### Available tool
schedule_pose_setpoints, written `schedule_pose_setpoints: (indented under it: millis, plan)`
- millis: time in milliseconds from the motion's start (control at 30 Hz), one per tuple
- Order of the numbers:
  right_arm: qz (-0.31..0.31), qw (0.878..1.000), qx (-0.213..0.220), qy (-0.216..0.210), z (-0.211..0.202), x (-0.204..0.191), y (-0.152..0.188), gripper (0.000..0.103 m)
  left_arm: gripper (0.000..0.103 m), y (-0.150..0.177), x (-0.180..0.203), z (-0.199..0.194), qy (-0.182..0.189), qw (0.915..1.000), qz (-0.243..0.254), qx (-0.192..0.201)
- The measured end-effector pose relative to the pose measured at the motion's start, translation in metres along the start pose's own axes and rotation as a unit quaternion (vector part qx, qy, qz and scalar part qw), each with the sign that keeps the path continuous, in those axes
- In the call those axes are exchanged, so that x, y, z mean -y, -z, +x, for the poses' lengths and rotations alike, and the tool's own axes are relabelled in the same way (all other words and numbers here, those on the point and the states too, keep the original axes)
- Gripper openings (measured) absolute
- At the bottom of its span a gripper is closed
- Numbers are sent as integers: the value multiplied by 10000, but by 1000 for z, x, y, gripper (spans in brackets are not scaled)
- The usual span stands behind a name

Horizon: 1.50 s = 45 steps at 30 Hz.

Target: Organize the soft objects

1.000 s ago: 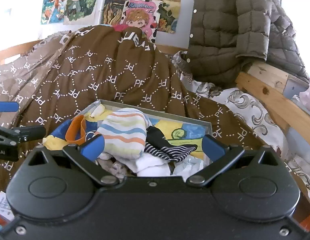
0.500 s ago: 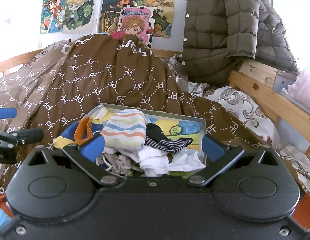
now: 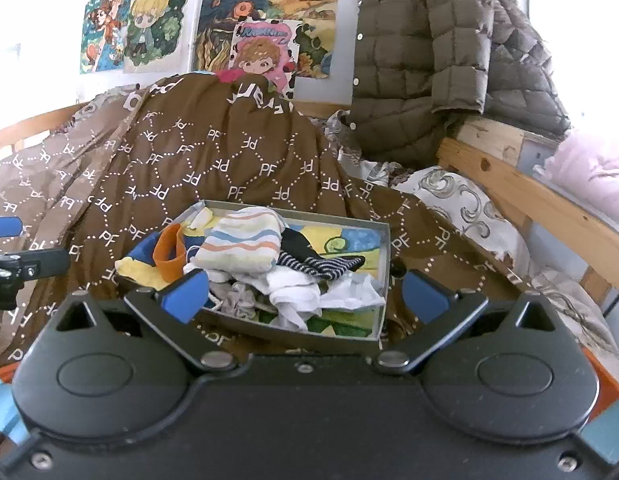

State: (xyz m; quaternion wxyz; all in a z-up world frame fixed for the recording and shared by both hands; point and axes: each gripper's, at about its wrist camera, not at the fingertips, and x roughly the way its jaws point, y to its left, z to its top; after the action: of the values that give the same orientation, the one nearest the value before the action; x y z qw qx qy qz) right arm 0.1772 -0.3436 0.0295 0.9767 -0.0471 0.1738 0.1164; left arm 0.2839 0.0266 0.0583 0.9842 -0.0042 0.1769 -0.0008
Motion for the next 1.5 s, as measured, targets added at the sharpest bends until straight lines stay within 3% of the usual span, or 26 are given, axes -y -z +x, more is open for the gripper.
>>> schedule_pose_setpoints:
  millis: [367, 933, 1500]
  plan:
    - [303, 9995, -88, 80, -52, 4, 35, 102, 102, 28, 16, -48, 12, 9998, -171, 86]
    - [742, 9962, -352, 294, -132, 3, 110, 102, 102, 83, 35, -109, 154, 9991, -384, -125]
    - [905, 9928, -648, 445, -175, -5, 171, 102, 102, 110, 34, -133, -205, 9979, -493, -366]
